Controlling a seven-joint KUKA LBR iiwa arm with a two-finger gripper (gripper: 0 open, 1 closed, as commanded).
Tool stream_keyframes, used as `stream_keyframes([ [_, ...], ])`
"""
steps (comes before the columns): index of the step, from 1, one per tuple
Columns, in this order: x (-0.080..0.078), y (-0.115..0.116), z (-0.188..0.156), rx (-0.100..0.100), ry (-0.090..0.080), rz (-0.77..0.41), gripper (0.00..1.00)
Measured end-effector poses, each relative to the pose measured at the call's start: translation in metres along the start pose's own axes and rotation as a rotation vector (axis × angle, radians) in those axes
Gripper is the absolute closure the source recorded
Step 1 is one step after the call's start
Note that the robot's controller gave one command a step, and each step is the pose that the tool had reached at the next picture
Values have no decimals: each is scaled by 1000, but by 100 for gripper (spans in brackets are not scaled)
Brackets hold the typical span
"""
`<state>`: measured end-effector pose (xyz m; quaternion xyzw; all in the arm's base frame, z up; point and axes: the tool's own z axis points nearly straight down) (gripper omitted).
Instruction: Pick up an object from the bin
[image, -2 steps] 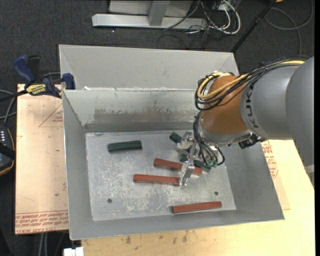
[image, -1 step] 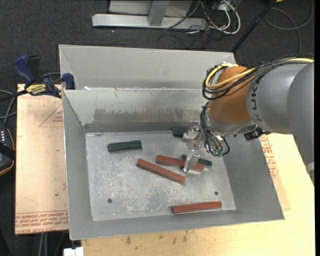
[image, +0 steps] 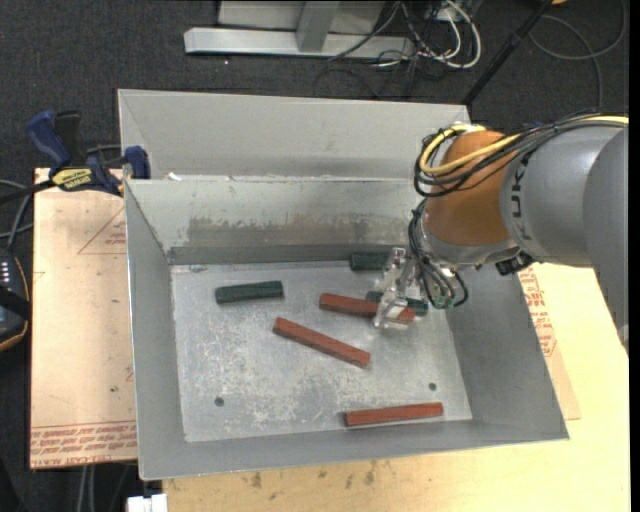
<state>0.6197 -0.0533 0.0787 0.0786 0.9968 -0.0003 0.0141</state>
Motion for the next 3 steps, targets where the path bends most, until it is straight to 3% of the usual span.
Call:
stream_keyframes([
  [2,1,0,-2,0,8,-1,100],
  [3,5,0,-12,1,28,-1,100],
])
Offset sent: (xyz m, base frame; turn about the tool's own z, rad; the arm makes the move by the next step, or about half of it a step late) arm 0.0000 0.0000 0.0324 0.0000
